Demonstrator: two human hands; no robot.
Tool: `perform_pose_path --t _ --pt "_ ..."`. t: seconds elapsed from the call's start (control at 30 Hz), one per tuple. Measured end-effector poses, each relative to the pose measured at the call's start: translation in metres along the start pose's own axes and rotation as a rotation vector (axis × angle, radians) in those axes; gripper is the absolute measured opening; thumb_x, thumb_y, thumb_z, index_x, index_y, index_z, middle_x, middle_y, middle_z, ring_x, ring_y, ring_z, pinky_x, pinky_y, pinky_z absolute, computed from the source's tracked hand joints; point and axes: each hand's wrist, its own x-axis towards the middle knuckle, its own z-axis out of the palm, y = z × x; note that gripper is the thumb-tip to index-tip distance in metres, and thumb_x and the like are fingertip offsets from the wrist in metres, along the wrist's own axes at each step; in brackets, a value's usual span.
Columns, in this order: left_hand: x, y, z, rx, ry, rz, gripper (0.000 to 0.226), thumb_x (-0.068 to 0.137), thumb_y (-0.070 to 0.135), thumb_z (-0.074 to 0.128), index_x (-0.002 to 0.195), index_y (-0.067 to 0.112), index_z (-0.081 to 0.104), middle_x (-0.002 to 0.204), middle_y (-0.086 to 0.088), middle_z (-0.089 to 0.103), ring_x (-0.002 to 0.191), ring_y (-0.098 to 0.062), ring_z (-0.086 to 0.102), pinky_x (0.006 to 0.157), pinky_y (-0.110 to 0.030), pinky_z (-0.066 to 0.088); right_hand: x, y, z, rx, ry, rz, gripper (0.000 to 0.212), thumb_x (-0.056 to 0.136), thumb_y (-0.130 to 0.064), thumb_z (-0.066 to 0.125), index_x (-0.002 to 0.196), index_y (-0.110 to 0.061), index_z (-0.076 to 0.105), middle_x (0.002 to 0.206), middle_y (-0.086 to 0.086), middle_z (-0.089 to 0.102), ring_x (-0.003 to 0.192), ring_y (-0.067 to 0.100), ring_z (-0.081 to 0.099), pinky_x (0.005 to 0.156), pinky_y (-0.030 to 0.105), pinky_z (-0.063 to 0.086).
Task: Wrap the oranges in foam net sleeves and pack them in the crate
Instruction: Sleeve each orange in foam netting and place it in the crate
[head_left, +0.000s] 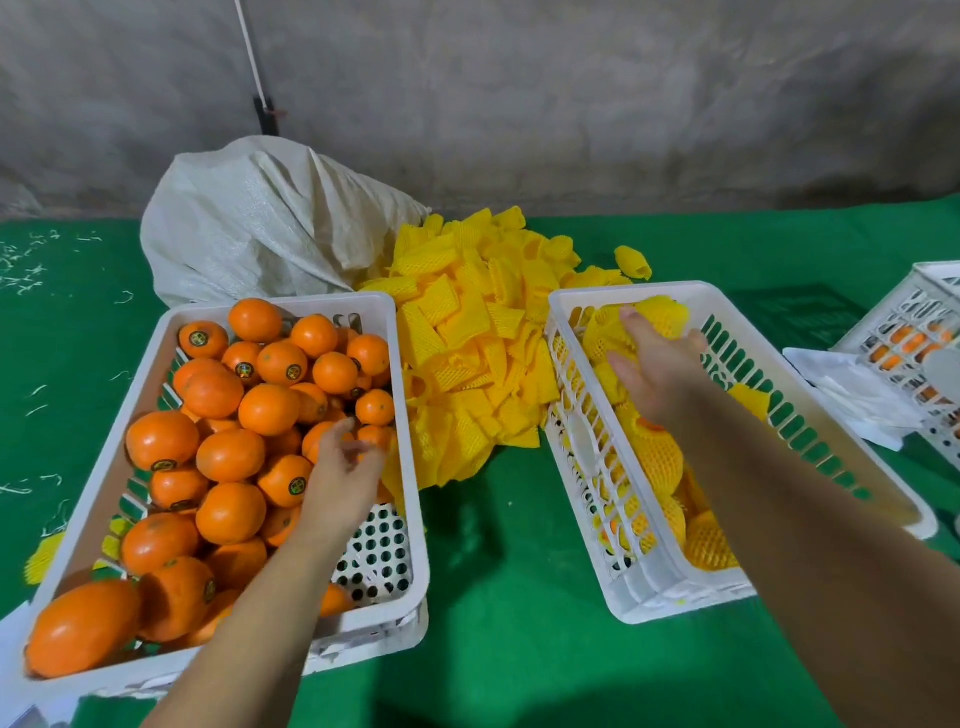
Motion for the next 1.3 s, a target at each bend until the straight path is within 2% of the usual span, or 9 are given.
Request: perform_pose_path --t 0.17,0.3,0.37,0.5,0.57,0.7,0.9,1.07,1.3 --pt "0.017 -0.027 -0.001 0.64 -0.175 -0.249 0.096 0.097 0.048 0.065 0.162 0.035 -0.004 0.162 -0.013 0.018 0.151 -0.044 0.016 0.122 -0.057 0.024 0.022 0.056 0.02 -0.947 -0.046 -0.218 0.106 0.091 -0.058 0.065 0.162 -0.039 -0.011 0.172 0.003 -0.01 0.154 0.042 0.013 0.121 0.058 0.022" --pt "0.011 -0.041 0.012 0.989 -0.661 -0.229 0.085 0.104 0.045 0.056 0.168 0.034 0.0 0.175 -0.012 -0.008 0.148 -0.038 0.037 0.111 -0.042 0.044 0.014 0.096 0.02 -1.444 -0.138 -0.638 0.104 0.093 -0.056 0.06 0.161 -0.033 -0.015 0.171 0.011 -0.01 0.149 0.043 0.024 0.116 0.057 0.029" --pt "0.006 -0.046 0.012 1.168 -0.787 -0.273 0.09 0.103 0.046 0.057 0.168 0.033 -0.004 0.176 -0.01 0.005 0.144 -0.037 0.045 0.111 -0.045 0.046 0.012 0.107 0.018 -1.596 -0.125 -0.832 0.102 0.093 -0.049 0.06 0.162 -0.031 -0.013 0.171 0.015 -0.006 0.146 0.041 0.03 0.113 0.056 0.035" --pt "0.011 -0.02 0.019 1.133 -0.337 0.04 0.054 0.102 0.035 0.062 0.149 0.021 0.039 0.147 -0.009 0.042 0.128 -0.032 0.05 0.101 -0.046 0.053 0.01 0.109 0.017 -1.685 -0.12 -0.864 0.1 0.091 -0.043 0.058 0.163 -0.027 -0.01 0.17 0.016 -0.009 0.15 0.04 0.024 0.118 0.054 0.029" --pt "0.022 -0.006 0.02 1.156 -0.11 0.239 0.058 0.102 0.04 0.062 0.15 0.02 0.036 0.148 -0.009 0.039 0.133 -0.031 0.045 0.104 -0.042 0.05 0.011 0.108 0.016 -1.718 -0.146 -0.879 0.1 0.091 -0.044 0.058 0.164 -0.025 -0.007 0.17 0.017 -0.011 0.152 0.041 0.018 0.121 0.054 0.026" --pt "0.04 -0.003 0.023 1.452 -0.181 0.23 0.097 0.1 0.034 0.066 0.167 0.019 -0.003 0.172 -0.01 0.016 0.153 -0.034 0.023 0.124 -0.046 0.023 0.012 0.108 0.014 -1.765 -0.194 -0.892 0.095 0.093 -0.043 0.057 0.166 -0.023 -0.001 0.17 0.015 -0.016 0.156 0.041 0.007 0.126 0.053 0.018" --pt "0.058 -0.009 0.014 1.552 -0.053 0.329 0.062 0.1 0.036 0.064 0.153 0.029 0.032 0.154 -0.001 0.04 0.14 -0.03 0.034 0.117 -0.044 0.026 0.012 0.115 0.018 -2.003 -0.283 -0.95 0.081 0.096 -0.044 0.05 0.164 -0.02 0.013 0.17 0.021 -0.008 0.154 0.045 0.004 0.126 0.057 0.004" --pt "0.058 -0.021 0.018 1.445 0.006 0.409 0.072 0.096 0.018 0.067 0.156 0.024 0.029 0.145 -0.004 0.047 0.134 -0.032 0.04 0.116 -0.045 0.027 -0.016 0.155 0.051 -1.523 -0.75 -0.301 0.052 0.091 -0.045 0.058 0.142 -0.047 0.051 0.167 0.006 0.018 0.153 0.037 0.006 0.123 0.053 0.014" --pt "0.045 -0.018 0.014 1.551 -0.005 0.512 0.045 0.1 0.015 0.059 0.142 0.016 0.044 0.139 -0.011 0.048 0.13 -0.037 0.043 0.114 -0.047 0.029 -0.021 0.176 0.098 -0.72 -0.666 0.266 0.063 0.097 -0.026 0.066 0.155 -0.03 0.044 0.161 0.001 0.04 0.143 0.027 0.042 0.108 0.04 0.033"
